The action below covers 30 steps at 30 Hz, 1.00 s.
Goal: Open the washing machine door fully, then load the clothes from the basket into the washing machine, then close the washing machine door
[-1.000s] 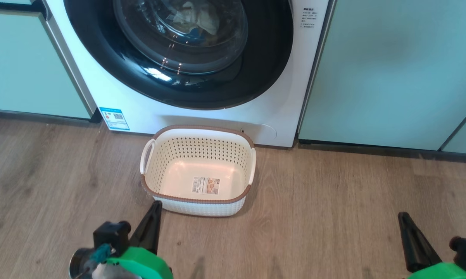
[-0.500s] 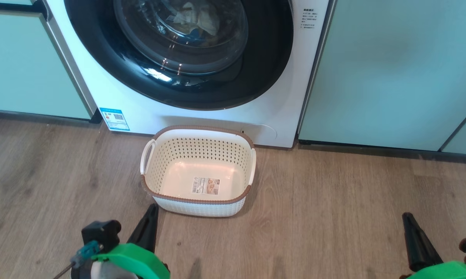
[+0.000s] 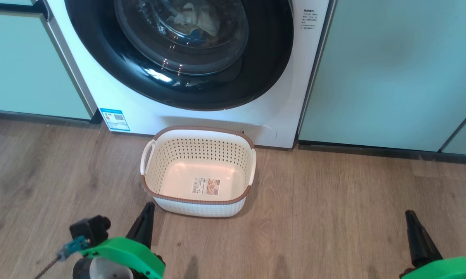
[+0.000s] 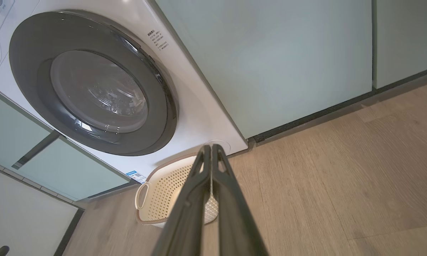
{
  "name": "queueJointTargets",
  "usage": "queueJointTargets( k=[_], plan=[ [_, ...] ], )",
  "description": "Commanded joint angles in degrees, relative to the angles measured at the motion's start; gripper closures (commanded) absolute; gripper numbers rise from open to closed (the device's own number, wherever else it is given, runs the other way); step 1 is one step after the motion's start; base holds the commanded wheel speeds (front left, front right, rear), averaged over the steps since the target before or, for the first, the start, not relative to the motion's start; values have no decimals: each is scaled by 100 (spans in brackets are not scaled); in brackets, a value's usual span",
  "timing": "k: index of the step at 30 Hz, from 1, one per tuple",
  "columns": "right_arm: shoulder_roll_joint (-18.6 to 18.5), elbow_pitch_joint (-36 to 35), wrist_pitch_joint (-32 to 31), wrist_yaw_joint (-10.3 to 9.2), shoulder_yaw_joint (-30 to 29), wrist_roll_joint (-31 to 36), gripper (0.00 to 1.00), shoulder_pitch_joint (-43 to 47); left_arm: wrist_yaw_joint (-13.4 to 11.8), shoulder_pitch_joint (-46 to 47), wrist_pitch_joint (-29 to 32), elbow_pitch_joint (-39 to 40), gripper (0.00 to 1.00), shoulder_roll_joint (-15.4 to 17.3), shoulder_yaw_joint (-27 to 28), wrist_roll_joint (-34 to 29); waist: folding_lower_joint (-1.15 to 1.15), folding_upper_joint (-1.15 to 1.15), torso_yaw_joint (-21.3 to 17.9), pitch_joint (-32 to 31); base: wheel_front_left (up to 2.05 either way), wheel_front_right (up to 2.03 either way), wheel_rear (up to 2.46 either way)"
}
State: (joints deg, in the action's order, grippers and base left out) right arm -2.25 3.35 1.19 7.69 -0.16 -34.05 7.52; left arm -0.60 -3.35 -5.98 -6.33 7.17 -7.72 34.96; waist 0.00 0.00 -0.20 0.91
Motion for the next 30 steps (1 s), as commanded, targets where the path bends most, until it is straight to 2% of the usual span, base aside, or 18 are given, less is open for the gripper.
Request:
queueJointTargets(
  k=[1,30],
  plan=[
    [-133,-131,-18,-4,-30,-144,100,-288,53,283,16,161,100,27,114,132,0,0,0,-1,0,0,0],
    [-189,251,-174,-9,-118,-2077,100,-630,299,491,351,-130,100,-63,459,2015,0,0,7,-24,0,0,0]
  ],
)
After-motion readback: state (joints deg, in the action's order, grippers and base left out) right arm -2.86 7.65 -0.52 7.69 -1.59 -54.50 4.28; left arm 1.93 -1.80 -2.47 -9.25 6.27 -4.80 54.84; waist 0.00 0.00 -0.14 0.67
